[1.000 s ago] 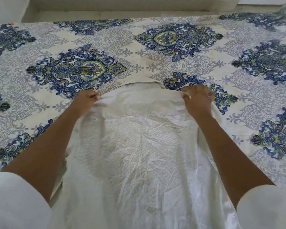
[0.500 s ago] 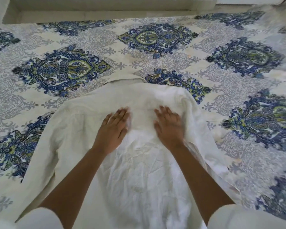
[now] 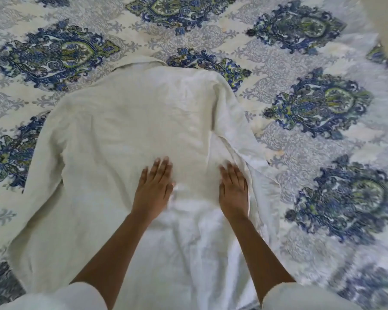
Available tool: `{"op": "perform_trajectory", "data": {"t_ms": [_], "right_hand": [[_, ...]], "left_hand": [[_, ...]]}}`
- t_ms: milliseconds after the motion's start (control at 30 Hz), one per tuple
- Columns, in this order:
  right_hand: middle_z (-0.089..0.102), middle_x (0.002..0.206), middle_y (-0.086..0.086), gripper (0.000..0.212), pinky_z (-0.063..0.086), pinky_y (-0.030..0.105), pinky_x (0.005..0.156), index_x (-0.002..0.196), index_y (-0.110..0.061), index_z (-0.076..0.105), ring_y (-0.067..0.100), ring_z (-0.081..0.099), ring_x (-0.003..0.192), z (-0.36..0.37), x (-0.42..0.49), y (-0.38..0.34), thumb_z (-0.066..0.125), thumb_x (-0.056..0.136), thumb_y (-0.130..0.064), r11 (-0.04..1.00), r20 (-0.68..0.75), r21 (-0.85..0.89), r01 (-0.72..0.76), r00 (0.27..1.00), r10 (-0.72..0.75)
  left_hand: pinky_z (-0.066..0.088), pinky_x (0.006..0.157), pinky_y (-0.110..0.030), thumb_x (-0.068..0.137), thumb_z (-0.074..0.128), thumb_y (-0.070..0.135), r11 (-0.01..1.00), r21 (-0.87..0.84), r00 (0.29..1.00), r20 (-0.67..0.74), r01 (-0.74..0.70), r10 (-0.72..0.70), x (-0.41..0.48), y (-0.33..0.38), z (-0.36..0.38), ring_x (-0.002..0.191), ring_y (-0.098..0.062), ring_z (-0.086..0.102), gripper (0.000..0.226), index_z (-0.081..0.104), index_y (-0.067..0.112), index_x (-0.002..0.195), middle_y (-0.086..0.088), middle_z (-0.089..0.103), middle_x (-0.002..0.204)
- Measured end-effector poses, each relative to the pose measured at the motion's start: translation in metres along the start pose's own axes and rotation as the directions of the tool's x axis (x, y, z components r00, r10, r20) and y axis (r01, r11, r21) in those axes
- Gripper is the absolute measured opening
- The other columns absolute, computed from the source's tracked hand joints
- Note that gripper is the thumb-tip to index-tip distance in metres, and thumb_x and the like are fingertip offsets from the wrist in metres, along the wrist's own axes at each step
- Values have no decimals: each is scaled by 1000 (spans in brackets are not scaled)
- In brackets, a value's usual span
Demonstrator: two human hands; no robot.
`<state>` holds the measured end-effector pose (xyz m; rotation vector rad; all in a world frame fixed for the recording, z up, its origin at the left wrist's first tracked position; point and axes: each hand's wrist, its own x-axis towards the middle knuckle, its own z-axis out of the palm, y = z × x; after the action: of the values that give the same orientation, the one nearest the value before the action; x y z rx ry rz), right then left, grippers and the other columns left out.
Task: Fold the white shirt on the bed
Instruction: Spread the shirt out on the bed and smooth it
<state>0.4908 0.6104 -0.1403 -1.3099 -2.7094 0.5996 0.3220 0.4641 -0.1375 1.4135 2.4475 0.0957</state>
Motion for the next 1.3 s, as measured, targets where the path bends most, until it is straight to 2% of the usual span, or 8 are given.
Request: {"op": "perform_trajectory", "data": {"t_ms": [200,300,500,800,933,1033,1167,1300], "right_hand": [[54,124,18,34,33,36,95,120,-3,56,36,46,115,-44,4,10,47,89,-10,892,-175,309,-329,902,393],[44,133,21,47,38,40,93,132,-1,41,36,40,122,-65,28,31,53,89,-14,741,27,288,-606,779,627],[63,116,18,33,50,35,86,115,-2,60,32,60,108,-93,73,70,52,86,-17,656,387,235,-717,689,613],[64,108,18,26,36,32,67,118,-6,49,32,62,96,-172,122,86,38,94,-9,779,-286,294,-555,726,625],[60,88,4,18,48,35,66,106,-10,59,23,60,85,-150,110,75,49,91,-7,803,73,377,-462,879,472],[64,96,14,25,50,39,81,104,1,59,30,63,93,-110,75,54,58,91,-21,850,476,310,-425,844,248],[58,95,13,19,41,33,75,97,-8,56,29,58,97,-71,26,48,56,87,-24,846,444,241,-476,829,340],[50,61,7,25,38,37,64,60,-12,50,22,48,60,-74,-31,78,63,81,-12,625,539,427,-653,739,404]], "left_hand": [[32,108,-46,95,18,36,986,-91,990,-15,-138,137,6,69,-27,137,-25,36,57,42,7,139,-7,40,147],[26,112,-39,94,12,40,976,-175,992,-16,-127,126,28,94,-38,142,-21,25,63,35,9,142,-5,31,152],[36,105,-38,95,42,18,982,-183,999,2,-46,47,75,122,-56,134,-26,32,53,27,8,145,-7,28,152],[44,95,-39,94,42,13,973,-228,994,109,21,4,90,128,-49,125,-25,41,39,47,10,132,-6,45,134],[42,94,-38,94,41,12,956,-284,985,170,73,-25,76,130,-37,125,-28,39,39,46,10,133,-8,45,135],[38,94,-36,93,41,9,907,-396,982,176,140,-75,83,138,-35,124,-31,42,39,47,8,131,-12,49,133],[37,98,-34,92,44,3,595,-753,954,288,283,-89,93,163,-34,126,-29,46,44,43,7,136,-13,53,132],[33,106,-31,94,42,0,393,-839,926,357,376,-125,73,190,-28,133,-21,40,49,36,9,141,-9,41,145]]}}
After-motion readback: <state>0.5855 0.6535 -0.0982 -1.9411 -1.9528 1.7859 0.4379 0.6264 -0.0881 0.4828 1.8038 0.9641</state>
